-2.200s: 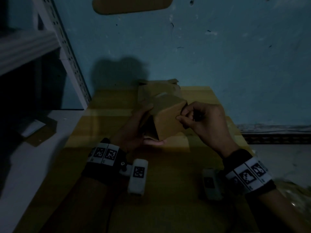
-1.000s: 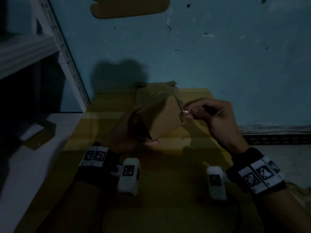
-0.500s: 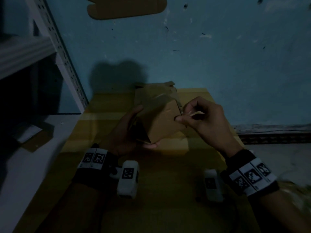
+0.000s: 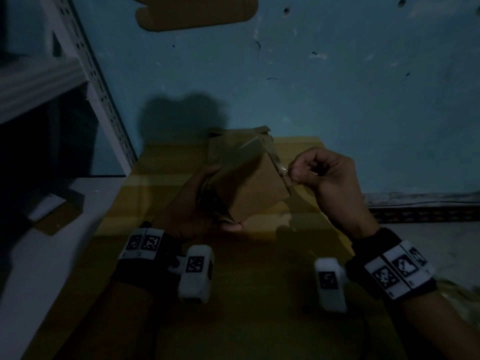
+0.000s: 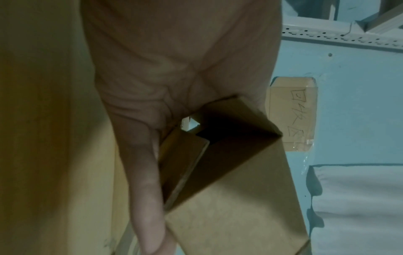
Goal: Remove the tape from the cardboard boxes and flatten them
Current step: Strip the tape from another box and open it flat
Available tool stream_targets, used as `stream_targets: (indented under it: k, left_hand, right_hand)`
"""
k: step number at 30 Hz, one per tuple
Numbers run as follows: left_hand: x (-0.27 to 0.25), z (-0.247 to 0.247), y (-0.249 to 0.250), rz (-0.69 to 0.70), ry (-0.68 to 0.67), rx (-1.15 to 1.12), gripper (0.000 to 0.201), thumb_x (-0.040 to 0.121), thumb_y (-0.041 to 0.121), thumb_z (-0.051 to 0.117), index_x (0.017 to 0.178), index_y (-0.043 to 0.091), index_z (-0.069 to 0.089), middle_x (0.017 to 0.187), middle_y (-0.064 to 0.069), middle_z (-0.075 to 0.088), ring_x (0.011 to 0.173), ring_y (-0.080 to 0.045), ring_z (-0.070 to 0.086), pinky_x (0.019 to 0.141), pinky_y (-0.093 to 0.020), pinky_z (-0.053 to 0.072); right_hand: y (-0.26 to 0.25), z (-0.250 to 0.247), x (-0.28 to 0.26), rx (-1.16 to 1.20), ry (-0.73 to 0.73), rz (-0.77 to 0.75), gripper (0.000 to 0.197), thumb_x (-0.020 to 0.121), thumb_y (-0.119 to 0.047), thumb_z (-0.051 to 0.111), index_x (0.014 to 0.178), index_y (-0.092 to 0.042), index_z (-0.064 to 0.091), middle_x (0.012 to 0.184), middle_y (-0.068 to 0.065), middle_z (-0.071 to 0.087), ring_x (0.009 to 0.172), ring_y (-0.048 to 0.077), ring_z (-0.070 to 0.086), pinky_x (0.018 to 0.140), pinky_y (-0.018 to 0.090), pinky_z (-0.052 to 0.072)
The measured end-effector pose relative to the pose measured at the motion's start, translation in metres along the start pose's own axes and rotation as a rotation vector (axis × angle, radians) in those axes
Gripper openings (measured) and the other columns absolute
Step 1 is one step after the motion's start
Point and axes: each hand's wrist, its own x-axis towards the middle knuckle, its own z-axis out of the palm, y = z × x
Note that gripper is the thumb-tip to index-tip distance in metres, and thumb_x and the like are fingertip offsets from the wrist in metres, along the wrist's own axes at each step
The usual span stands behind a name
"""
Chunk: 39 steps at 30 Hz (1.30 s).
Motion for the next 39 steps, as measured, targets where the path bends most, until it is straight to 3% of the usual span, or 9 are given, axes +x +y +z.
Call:
stream_targets:
  k: [10,15,20,23,25,27,35,37,39]
  left_hand:
    - [0.001,-0.007,-0.002,-0.011,-0.107,-0.037,0.061,0.094,0.056,0.038,0.113,0.006,0.067,0.094,-0.020,0.061,0.076,-0.035,0.059,0.067,-0.036,0.049]
    - [-0.004,-0.005,0.000,-0.009,-0.167,-0.050,0.047,0.077,0.050,0.067,0.102,0.011,0.075,0.092,-0.014,0.068,0.079,-0.031,0.065,0.070,-0.041,0.051]
    - [-0.001,-0.001,-0.006,0.034,-0.029,-0.053,0.053,0.097,0.048,0.036,0.097,0.009,0.071,0.081,-0.010,0.070,0.069,-0.027,0.066,0.060,-0.037,0.053]
    - [-0.005,0.000,-0.003,0.062,-0.048,-0.006,0.050,0.091,0.048,0.042,0.085,0.015,0.079,0.080,-0.007,0.072,0.072,-0.025,0.067,0.065,-0.038,0.051]
    - [-0.009,0.000,0.000,0.026,-0.103,-0.008,0.040,0.073,0.048,0.072,0.092,0.013,0.079,0.089,-0.013,0.072,0.077,-0.030,0.069,0.066,-0.044,0.055]
    - [-0.009,-0.004,-0.001,0.002,-0.161,-0.017,0.055,0.058,0.045,0.086,0.098,0.009,0.078,0.092,-0.017,0.071,0.078,-0.034,0.070,0.065,-0.048,0.057]
    - [-0.001,-0.004,-0.005,0.031,-0.027,-0.062,0.053,0.090,0.054,0.044,0.103,0.013,0.075,0.097,-0.013,0.067,0.083,-0.030,0.064,0.068,-0.041,0.048]
    - [-0.001,-0.004,-0.004,0.026,-0.008,-0.032,0.052,0.087,0.053,0.051,0.105,0.010,0.074,0.096,-0.015,0.066,0.082,-0.032,0.063,0.067,-0.042,0.049]
    - [-0.003,-0.004,-0.002,0.010,-0.007,-0.014,0.057,0.073,0.050,0.075,0.114,0.010,0.069,0.099,-0.017,0.066,0.084,-0.035,0.066,0.068,-0.047,0.053]
  right_hand:
    - [-0.002,0.010,-0.001,0.171,-0.217,0.079,0.027,0.094,0.016,0.053,0.081,-0.008,0.057,0.068,-0.008,0.059,0.063,0.005,0.053,0.065,0.015,0.044]
    - [-0.005,0.008,0.002,0.404,-0.186,0.116,0.018,0.089,0.012,0.059,0.093,-0.003,0.051,0.076,0.009,0.065,0.067,0.013,0.065,0.066,0.021,0.052]
    - [-0.006,0.001,0.005,0.369,-0.134,0.109,0.032,0.085,0.007,0.059,0.114,-0.002,0.049,0.075,0.008,0.069,0.065,0.017,0.065,0.065,0.026,0.053]
    - [-0.002,0.000,0.005,0.234,-0.074,0.106,0.027,0.090,0.019,0.055,0.107,-0.003,0.055,0.077,0.017,0.061,0.065,0.016,0.060,0.064,0.023,0.050]
    - [-0.001,-0.005,0.005,0.181,-0.010,0.088,0.027,0.090,0.021,0.053,0.099,-0.004,0.059,0.075,0.012,0.060,0.065,0.012,0.057,0.064,0.021,0.049]
    - [-0.002,-0.012,0.007,0.140,0.048,0.068,0.027,0.090,0.019,0.054,0.094,-0.006,0.062,0.074,0.005,0.059,0.068,0.009,0.055,0.066,0.020,0.048]
    - [-0.004,-0.013,0.007,0.041,0.110,0.270,0.017,0.101,-0.001,0.053,0.104,-0.013,0.065,0.095,0.002,0.069,0.083,0.009,0.066,0.074,0.027,0.057]
    - [-0.004,-0.012,0.008,0.040,0.093,0.381,0.021,0.103,-0.009,0.049,0.112,-0.017,0.066,0.108,0.007,0.071,0.096,0.016,0.067,0.086,0.036,0.058]
    - [-0.004,-0.010,0.007,0.036,0.035,0.476,0.026,0.104,-0.016,0.046,0.121,-0.021,0.065,0.103,0.003,0.071,0.099,0.017,0.066,0.091,0.038,0.054]
